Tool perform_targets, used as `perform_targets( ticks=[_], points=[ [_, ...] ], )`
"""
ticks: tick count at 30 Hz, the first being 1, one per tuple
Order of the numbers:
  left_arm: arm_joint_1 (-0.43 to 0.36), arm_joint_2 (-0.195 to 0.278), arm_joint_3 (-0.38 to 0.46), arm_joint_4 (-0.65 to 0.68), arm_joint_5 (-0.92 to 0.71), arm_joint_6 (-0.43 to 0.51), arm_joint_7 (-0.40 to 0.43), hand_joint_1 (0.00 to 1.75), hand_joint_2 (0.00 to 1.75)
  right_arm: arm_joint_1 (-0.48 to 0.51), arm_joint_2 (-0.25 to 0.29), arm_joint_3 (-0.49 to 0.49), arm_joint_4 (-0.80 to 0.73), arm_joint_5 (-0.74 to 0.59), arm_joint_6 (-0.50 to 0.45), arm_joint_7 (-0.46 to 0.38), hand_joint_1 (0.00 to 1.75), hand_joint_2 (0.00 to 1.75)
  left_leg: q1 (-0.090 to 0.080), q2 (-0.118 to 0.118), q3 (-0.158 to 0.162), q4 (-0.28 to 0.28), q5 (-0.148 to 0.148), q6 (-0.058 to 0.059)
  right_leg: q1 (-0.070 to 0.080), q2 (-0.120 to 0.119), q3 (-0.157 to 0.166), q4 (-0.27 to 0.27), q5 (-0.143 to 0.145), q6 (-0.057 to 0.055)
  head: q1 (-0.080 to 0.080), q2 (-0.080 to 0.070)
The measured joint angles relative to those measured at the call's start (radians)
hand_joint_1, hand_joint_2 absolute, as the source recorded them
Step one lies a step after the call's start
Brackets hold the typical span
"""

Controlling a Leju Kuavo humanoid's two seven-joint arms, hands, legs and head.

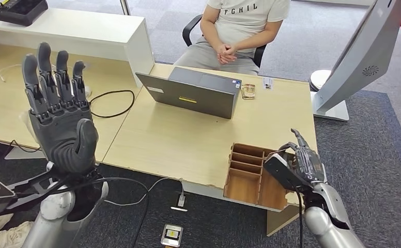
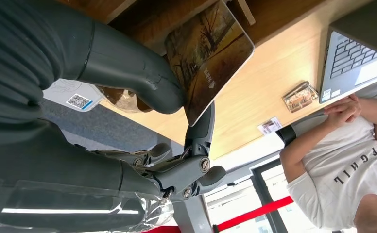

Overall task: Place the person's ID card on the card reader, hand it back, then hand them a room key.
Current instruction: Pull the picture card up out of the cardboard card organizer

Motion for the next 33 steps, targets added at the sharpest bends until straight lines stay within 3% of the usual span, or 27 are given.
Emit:
perform_targets(
  ticks=[13, 26, 33],
  points=[
    [0.009, -0.004, -0.006, 0.001, -0.004, 0.006, -0.003, 0.0, 1.75, -0.038, 0.019, -0.027, -0.011, -0.095, -0.118, -0.018, 1.75, 1.75, 0.0, 0.0, 0.0, 0.0, 0.0, 0.0, 0.0, 0.0, 0.0, 0.0, 0.0, 0.0, 0.0, 0.0],
    [0.014, -0.005, -0.009, 0.001, -0.012, 0.02, -0.003, 0.0, 1.75, -0.11, 0.037, -0.032, -0.011, -0.125, -0.159, -0.041, 1.75, 1.75, 0.0, 0.0, 0.0, 0.0, 0.0, 0.0, 0.0, 0.0, 0.0, 0.0, 0.0, 0.0, 0.0, 0.0],
    [0.008, -0.015, -0.015, 0.002, -0.011, 0.024, -0.004, 0.0, 1.75, -0.206, 0.046, -0.029, 0.014, -0.133, -0.158, -0.036, 1.75, 1.75, 0.0, 0.0, 0.0, 0.0, 0.0, 0.0, 0.0, 0.0, 0.0, 0.0, 0.0, 0.0, 0.0, 0.0]
  ],
)
